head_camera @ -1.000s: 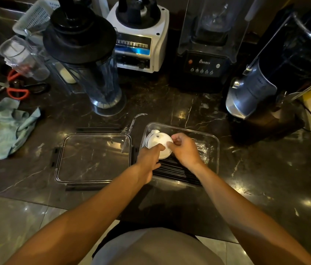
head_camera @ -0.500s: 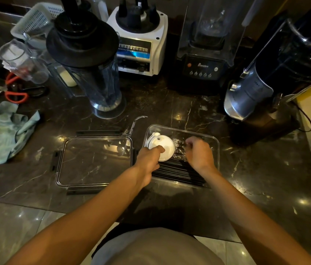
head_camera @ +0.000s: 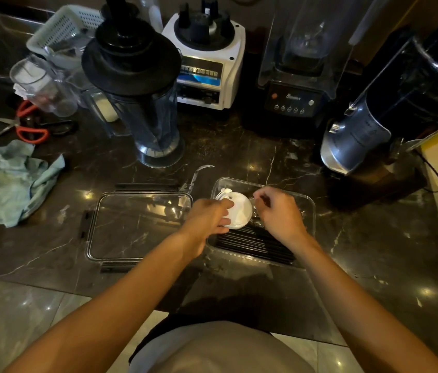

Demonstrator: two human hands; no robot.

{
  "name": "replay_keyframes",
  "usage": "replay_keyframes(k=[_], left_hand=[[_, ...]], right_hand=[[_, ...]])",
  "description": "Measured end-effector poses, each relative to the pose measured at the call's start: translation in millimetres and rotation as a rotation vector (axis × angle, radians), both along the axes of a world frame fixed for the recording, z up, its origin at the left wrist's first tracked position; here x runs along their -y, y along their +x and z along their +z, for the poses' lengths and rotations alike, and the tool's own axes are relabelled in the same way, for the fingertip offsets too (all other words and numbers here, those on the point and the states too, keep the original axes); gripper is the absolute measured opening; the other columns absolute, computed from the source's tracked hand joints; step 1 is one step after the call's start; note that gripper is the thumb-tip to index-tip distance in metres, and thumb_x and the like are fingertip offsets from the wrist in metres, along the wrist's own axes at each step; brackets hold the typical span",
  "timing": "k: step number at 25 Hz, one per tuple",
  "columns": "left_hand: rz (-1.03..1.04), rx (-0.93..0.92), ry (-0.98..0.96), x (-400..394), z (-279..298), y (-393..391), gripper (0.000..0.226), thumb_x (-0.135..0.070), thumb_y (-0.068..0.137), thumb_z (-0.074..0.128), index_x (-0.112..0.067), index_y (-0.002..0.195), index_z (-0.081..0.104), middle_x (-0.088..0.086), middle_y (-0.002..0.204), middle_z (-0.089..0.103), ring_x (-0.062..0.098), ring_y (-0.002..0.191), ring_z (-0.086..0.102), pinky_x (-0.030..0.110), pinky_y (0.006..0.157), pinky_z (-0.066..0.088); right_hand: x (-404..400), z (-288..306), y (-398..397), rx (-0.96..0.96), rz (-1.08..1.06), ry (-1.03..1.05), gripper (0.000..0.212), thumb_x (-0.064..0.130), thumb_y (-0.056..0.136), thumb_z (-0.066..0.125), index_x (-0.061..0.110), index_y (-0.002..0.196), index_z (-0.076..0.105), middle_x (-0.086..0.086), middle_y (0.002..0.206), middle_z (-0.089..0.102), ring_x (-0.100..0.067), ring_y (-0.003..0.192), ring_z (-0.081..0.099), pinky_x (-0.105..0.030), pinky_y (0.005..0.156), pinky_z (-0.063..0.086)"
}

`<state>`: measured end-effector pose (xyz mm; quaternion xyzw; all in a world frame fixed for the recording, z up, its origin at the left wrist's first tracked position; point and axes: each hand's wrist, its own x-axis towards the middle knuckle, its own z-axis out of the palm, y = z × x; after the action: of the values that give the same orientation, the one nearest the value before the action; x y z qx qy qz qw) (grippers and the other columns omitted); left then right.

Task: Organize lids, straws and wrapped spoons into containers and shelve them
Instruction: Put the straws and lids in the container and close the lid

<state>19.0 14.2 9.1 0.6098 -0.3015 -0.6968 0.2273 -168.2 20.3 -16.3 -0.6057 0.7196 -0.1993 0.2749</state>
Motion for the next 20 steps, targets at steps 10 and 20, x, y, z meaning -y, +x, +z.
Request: replay_keyframes(k=[10, 20], left_hand=[[0.174, 0.305, -0.287, 14.0, -5.6, 139.2, 0.027, -0.025, 0.094, 0.073, -0.01, 0.117, 0.07, 0.012, 0.106, 0.076, 0.021, 0.095, 0.074, 0.03, 0.075, 0.06], [0.069, 0.911, -0.246, -32.5, -68.7, 235.5, 0.066, -0.036, 0.093, 0.072, -0.015, 0.149, 0.045, 0.02, 0.145, 0.048, 0.039, 0.132, 0.05, 0.053, 0.112, 0.044]], right_hand=[[40.6, 15.8, 140.2, 0.094, 0.367, 0.099, 0.043, 0.028, 0.096, 0.068, 0.019, 0.138, 0.061, -0.002, 0.131, 0.065, -0.017, 0.12, 0.062, -0.036, 0.102, 0.05], [37.0, -40.5, 200.3, -0.416, 0.539, 0.289, 0.064, 0.037, 0.099, 0.062, 0.014, 0.154, 0.038, -0.017, 0.162, 0.03, -0.036, 0.149, 0.027, -0.048, 0.117, 0.033]])
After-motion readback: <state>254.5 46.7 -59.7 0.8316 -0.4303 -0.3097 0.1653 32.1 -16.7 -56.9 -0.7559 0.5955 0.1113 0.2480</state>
